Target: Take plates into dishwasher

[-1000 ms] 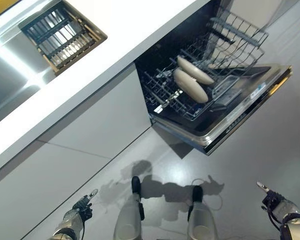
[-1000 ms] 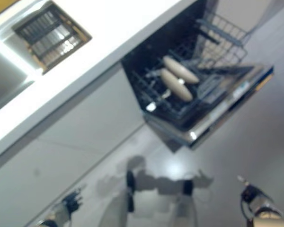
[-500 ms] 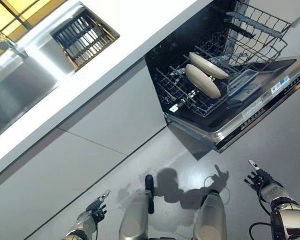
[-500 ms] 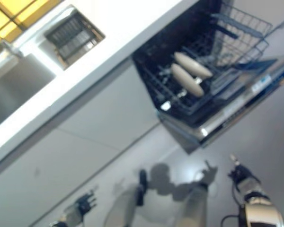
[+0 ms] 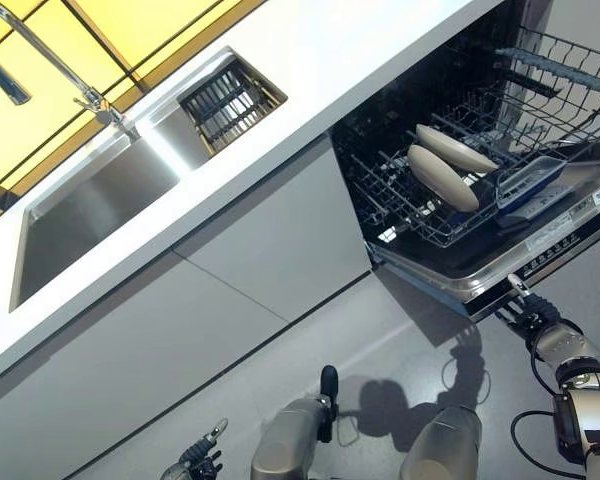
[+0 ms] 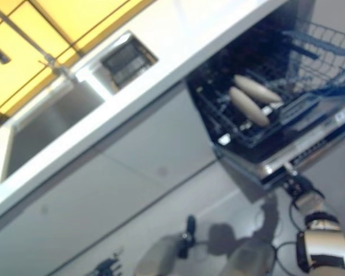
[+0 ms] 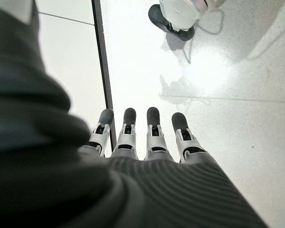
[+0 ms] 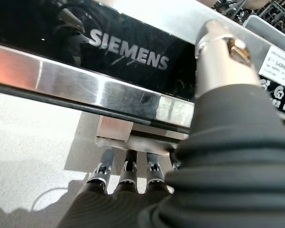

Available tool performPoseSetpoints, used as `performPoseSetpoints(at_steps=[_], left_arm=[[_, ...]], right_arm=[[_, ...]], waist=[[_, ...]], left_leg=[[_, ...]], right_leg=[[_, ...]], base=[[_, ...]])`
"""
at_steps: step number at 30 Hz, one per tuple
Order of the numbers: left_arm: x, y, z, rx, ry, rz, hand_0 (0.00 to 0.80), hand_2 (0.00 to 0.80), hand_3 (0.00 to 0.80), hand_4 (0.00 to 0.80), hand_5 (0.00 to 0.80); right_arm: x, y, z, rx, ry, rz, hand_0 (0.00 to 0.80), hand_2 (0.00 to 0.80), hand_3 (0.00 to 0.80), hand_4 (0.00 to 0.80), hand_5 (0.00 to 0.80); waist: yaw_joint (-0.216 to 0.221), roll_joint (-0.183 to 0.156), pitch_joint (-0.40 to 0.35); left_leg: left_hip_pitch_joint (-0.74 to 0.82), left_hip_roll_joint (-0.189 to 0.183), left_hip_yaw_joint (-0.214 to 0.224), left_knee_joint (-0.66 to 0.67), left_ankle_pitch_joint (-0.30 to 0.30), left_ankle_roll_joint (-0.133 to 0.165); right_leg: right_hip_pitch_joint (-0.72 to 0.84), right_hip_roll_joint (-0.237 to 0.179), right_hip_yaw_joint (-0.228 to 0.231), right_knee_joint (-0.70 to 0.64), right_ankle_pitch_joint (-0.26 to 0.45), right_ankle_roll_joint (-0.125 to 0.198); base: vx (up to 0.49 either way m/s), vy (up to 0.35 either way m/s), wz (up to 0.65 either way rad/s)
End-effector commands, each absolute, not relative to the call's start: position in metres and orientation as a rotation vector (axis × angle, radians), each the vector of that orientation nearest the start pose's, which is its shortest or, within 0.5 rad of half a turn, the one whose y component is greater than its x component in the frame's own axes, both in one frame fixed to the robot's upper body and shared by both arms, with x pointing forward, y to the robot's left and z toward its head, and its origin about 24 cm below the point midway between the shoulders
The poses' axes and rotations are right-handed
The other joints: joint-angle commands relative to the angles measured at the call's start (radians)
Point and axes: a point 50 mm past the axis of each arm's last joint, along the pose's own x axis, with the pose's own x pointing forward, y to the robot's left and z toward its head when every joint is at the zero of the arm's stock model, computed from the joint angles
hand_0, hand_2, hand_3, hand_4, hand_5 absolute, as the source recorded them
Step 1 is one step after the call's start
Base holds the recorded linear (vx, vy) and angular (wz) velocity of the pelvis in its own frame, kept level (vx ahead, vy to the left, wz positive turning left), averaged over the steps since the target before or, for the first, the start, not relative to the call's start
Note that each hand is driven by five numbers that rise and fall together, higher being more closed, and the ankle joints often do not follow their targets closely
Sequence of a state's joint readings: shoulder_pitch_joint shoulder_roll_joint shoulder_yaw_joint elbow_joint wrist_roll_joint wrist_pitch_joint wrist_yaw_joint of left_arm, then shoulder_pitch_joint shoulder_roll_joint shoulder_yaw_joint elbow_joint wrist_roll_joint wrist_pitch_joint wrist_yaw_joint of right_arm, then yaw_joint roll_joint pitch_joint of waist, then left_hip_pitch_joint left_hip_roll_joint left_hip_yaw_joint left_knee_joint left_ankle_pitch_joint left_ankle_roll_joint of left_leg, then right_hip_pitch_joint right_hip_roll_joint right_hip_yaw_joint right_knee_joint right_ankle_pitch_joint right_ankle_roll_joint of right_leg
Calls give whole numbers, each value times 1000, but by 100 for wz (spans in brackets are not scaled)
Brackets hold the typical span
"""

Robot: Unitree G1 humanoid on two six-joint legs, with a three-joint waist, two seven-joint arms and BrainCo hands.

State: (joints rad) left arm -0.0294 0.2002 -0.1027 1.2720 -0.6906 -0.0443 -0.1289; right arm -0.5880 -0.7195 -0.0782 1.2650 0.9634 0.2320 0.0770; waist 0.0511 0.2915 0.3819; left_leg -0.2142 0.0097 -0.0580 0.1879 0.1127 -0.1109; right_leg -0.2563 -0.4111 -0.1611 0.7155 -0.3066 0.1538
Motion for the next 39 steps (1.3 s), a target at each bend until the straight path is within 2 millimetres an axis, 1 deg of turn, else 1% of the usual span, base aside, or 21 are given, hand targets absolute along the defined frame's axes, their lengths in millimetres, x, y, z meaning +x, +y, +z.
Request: performPoseSetpoints(at_steps=[1,3,4,9,10,11,14,15,17,18,20,21,23,24,27,31,35,39], left_arm=[[113,235,-155,-374,1042,366,0,0,0,0,0],[111,236,-155,-369,1050,371,0,0,0,0,0],[108,239,-155,-360,1058,377,0,0,0,0,0],[101,245,-155,-338,1078,391,0,0,0,0,0],[100,245,-155,-338,1078,392,0,0,0,0,0],[98,247,-155,-328,1087,390,0,0,0,0,0],[91,252,-155,-306,1110,393,0,0,0,0,0],[90,253,-155,-302,1113,394,0,0,0,0,0],[86,258,-155,-278,1127,396,0,0,0,0,0],[85,258,-155,-275,1128,395,0,0,0,0,0],[82,263,-154,-248,1133,394,0,0,0,0,0],[82,263,-154,-247,1134,394,0,0,0,0,0],[79,268,-153,-220,1140,390,0,0,0,0,0],[79,268,-153,-218,1140,390,0,0,0,0,0],[74,274,-153,-187,1148,394,0,0,0,0,0],[71,277,-152,-166,1155,392,0,0,0,0,0],[72,280,-151,-157,1150,393,0,0,0,0,0],[78,285,-149,-149,1137,412,0,0,0,0,0]], right_arm=[[356,-343,124,633,129,-309,0,0,0,0,0],[361,-337,132,626,114,-277,0,0,0,0,0],[366,-333,138,616,101,-257,0,0,0,0,0],[380,-313,160,595,44,-145,0,0,0,0,0],[379,-313,159,595,45,-145,0,0,0,0,0],[383,-308,166,594,22,-114,0,0,0,0,0],[388,-298,178,595,-27,-54,0,0,0,0,0],[388,-297,181,597,-38,-43,0,0,0,0,0],[391,-290,189,610,-87,7,0,0,0,0,0],[391,-289,190,609,-97,16,0,0,0,0,0],[392,-285,196,614,-133,40,0,0,0,0,0],[392,-285,196,615,-132,40,0,0,0,0,0],[391,-284,193,616,-146,49,0,0,0,0,0],[391,-284,193,617,-147,48,0,0,0,0,0],[387,-290,181,614,-112,24,0,0,0,0,0],[382,-298,164,591,-55,-8,0,0,0,0,0],[376,-305,148,484,35,-25,0,0,0,0,0],[366,-313,119,251,205,-58,0,0,0,0,0]], waist=[[82,-39,-13],[92,-39,-16],[107,-44,-20],[142,-61,-35],[141,-62,-34],[152,-69,-42],[169,-86,-55],[171,-83,-56],[184,-103,-69],[185,-104,-72],[197,-123,-85],[197,-123,-85],[209,-147,-102],[209,-148,-103],[212,-179,-128],[206,-203,-150],[197,-221,-164],[181,-237,-176]], left_leg=[[-3,-42,39,162,-119,42],[-1,-45,36,167,-121,42],[2,-47,34,173,-126,42],[26,-47,14,163,-119,45],[28,-48,13,164,-122,44],[33,-47,8,157,-118,45],[48,-43,-2,143,-115,45],[44,-39,0,137,-95,51],[56,-31,-6,125,-91,50],[58,-29,-8,121,-88,50],[68,-26,-19,108,-88,51],[69,-25,-20,108,-88,51],[85,-20,-30,87,-87,55],[86,-19,-30,84,-86,55],[113,0,-30,42,-79,54],[135,21,-28,-3,-65,54],[139,37,-22,-32,-51,51],[149,54,-20,-92,-26,51]], right_leg=[[72,5,-37,-2,25,-126],[86,-2,-47,-1,23,-124],[102,-8,-56,0,19,-121],[165,-15,-91,-30,30,-109],[168,-16,-92,-29,28,-108],[185,-15,-102,-45,33,-106],[229,-13,-127,-82,45,-98],[230,-13,-141,-92,67,-102],[263,-6,-161,-128,81,-94],[269,-3,-165,-137,87,-94],[293,3,-178,-171,100,-85],[295,4,-179,-173,101,-85],[322,15,-187,-219,121,-77],[325,16,-189,-224,123,-76],[358,38,-198,-291,146,-66],[371,60,-192,-344,169,-59],[372,79,-185,-386,186,-55],[360,102,-165,-445,219,-50]], base=[[129,-36,24],[60,-3,17],[80,-8,14],[101,-3,17],[95,6,13],[89,-2,16],[88,0,16],[37,12,10],[71,-14,10],[87,-46,19],[67,-55,17],[73,-72,14],[75,-79,13],[68,-78,6],[75,-94,14],[54,-87,4],[6,-64,1],[-35,-72,6]])
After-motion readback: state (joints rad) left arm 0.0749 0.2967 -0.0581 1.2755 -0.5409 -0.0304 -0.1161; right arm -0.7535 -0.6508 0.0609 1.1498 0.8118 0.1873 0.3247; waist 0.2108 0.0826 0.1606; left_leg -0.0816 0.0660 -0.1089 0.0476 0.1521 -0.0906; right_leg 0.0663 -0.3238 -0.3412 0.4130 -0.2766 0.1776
